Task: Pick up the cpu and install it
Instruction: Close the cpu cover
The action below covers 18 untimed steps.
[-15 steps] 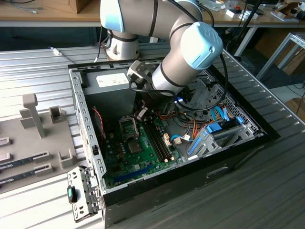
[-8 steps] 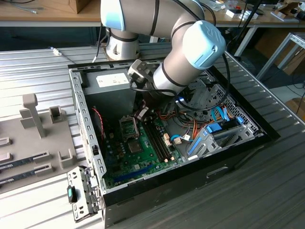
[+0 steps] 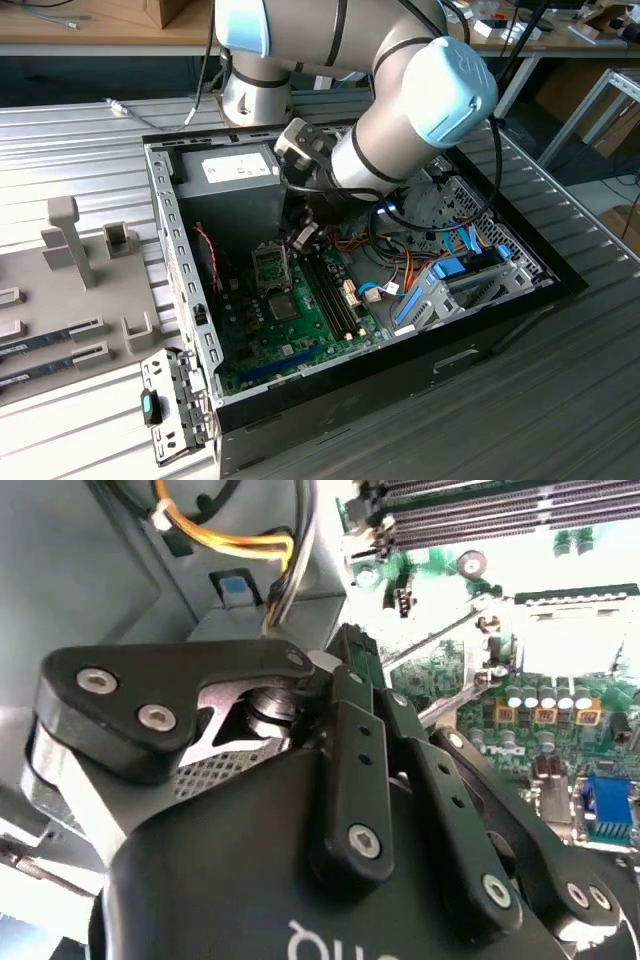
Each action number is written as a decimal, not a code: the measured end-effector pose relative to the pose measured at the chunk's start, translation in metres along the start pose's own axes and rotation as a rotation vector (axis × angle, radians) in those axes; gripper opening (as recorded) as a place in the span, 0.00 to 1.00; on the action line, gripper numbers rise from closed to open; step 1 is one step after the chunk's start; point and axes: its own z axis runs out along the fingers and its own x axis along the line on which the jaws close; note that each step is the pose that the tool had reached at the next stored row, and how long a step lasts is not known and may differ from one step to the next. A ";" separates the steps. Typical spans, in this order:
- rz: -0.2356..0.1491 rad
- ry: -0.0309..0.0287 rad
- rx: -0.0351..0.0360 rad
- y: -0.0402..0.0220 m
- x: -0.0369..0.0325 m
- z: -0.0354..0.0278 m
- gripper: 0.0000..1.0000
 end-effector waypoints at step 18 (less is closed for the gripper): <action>-0.007 -0.0316 -0.0564 -0.0126 -0.0041 0.0266 0.11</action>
